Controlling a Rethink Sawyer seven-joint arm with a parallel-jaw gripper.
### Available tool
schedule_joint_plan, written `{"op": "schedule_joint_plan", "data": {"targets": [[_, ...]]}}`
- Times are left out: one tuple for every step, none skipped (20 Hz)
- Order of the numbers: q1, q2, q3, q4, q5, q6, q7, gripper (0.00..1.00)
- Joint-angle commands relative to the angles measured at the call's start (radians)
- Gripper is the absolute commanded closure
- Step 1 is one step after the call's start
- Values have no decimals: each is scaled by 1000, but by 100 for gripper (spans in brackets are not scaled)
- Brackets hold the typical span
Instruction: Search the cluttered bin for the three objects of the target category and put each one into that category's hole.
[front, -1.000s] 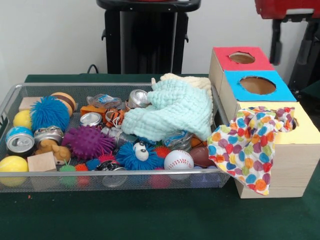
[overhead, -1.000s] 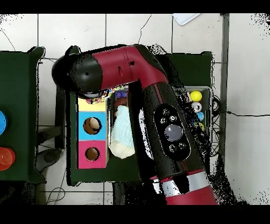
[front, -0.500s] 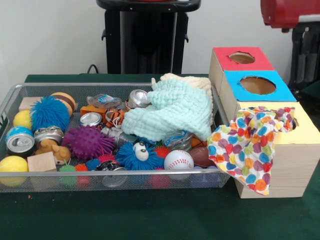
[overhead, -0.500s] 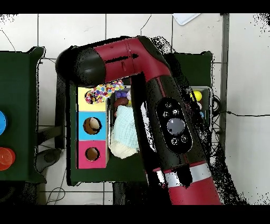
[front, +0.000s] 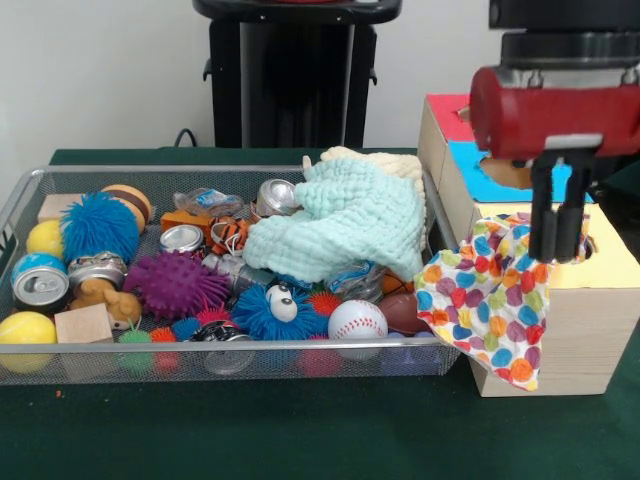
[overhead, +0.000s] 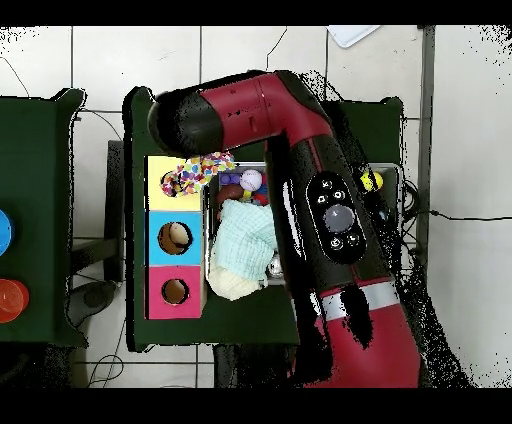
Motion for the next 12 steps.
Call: {"op": "schedule_joint_plan", "data": {"targets": [[-42, 110, 44, -31, -112, -54, -377, 100], [-43, 114, 42, -31, -117, -61, -378, 100], [-44, 119, 43, -39, -121, -59, -387, 100], [-43, 119, 40, -38, -125, -58, -388, 100], [-42, 120, 35, -40, -128, -49, -389, 100], [-41, 115, 31, -37, -128, -40, -389, 100], [-43, 110, 30, -32, -122, -28, -391, 100], [-40, 105, 26, -27, -113, -9, -382, 100], [-37, 111, 27, -35, -105, 17, -384, 100], [-32, 110, 22, -28, -92, 44, -372, 100], [-31, 108, 20, -20, -69, 76, -352, 100], [-28, 101, 20, -12, -62, 84, -346, 100]]}}
